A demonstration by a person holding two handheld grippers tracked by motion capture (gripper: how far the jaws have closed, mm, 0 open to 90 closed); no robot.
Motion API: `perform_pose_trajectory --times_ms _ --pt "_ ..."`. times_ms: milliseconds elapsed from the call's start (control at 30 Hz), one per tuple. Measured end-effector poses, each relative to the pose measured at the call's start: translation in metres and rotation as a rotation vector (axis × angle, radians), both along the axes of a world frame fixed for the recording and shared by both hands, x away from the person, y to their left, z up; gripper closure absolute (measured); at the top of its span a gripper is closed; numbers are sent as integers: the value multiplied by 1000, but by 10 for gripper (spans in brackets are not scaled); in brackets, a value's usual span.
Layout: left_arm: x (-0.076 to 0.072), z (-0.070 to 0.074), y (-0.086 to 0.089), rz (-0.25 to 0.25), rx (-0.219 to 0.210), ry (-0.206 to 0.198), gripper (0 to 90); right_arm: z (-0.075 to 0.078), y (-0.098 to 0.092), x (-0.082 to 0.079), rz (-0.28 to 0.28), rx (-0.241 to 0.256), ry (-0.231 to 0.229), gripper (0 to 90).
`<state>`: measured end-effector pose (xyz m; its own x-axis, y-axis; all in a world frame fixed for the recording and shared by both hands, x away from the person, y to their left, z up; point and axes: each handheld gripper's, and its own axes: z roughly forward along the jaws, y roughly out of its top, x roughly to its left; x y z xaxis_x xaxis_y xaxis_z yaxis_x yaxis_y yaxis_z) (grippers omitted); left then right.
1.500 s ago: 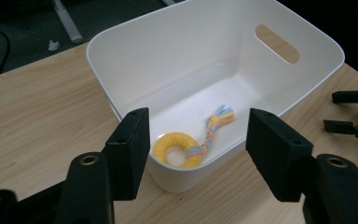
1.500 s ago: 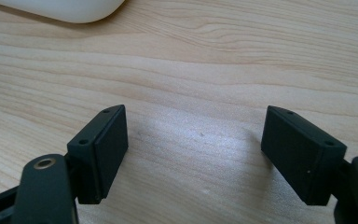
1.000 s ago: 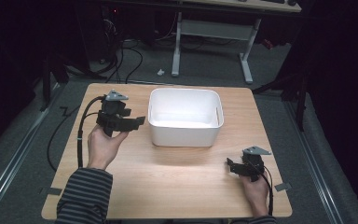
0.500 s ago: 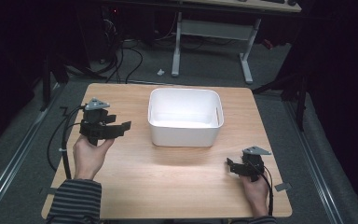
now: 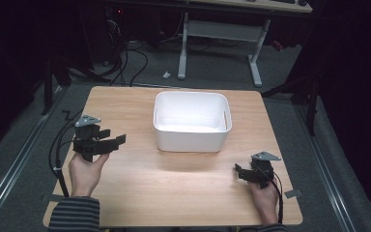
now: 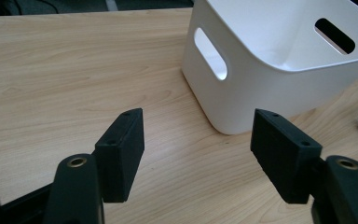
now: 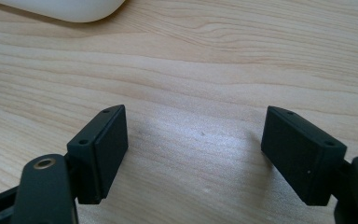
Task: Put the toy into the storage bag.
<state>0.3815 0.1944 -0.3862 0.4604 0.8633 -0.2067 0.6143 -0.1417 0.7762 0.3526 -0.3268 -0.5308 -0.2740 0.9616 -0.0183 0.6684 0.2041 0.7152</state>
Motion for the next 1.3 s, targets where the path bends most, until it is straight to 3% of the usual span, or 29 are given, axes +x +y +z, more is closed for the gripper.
perform_pose_trajectory --times_ms 167,367,667,1067,1233,1300 --pt "-3 -10 5 25 -14 5 359 0 0 0 0 0 0 228" --pt "-6 -26 9 38 7 31 351 0 0 0 -1 0 0 229" --pt "-7 -49 15 59 -22 62 328 0 0 0 -2 1 0 229" --pt "-6 -69 16 82 12 69 289 0 0 0 -2 0 0 229" --pt "-10 -85 12 91 10 56 279 0 0 0 -1 -1 0 228" --pt "-9 -93 10 89 33 63 274 0 0 0 0 -1 0 229"
